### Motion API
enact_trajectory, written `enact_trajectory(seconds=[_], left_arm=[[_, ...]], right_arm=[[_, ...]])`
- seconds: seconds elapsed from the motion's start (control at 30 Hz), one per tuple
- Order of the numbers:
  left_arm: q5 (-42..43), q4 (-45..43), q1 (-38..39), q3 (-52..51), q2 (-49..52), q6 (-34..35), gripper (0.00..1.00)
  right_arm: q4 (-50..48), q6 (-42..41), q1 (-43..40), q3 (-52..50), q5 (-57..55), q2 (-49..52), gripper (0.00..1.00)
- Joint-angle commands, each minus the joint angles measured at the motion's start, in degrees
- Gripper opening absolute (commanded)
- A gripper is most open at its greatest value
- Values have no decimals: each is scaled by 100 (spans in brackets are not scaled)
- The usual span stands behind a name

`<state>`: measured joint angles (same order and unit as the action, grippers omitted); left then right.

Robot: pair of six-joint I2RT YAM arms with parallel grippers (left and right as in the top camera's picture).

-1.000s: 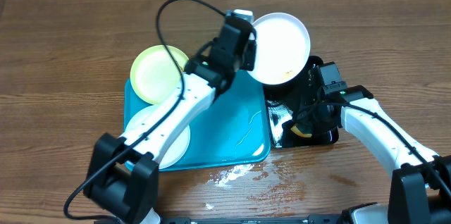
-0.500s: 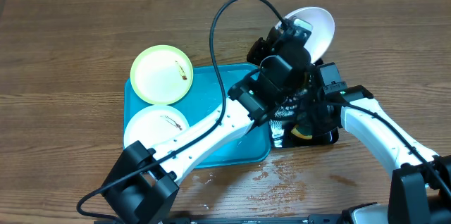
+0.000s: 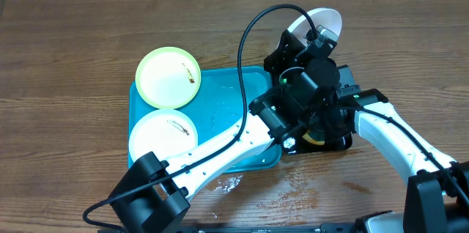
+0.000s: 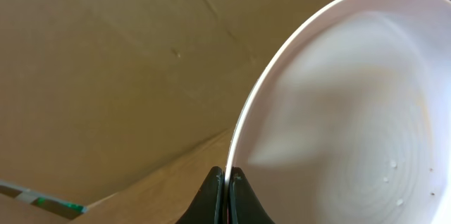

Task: Clean dirty plates on tray and stack at the side
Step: 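Carry the white plate left and lower it onto the table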

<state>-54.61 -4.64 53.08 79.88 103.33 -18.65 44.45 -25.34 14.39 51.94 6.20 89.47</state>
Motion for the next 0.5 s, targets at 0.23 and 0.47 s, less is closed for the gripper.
enact_trajectory(seconds=[0.23, 0.47], left_arm=[[-92, 173, -472, 129, -4, 575, 4], [2404, 2011, -1292, 216, -365, 2260, 4]], right_arm=[[-68, -26, 0, -28, 44, 2, 17], [-376, 31, 0, -7, 146, 2, 18]])
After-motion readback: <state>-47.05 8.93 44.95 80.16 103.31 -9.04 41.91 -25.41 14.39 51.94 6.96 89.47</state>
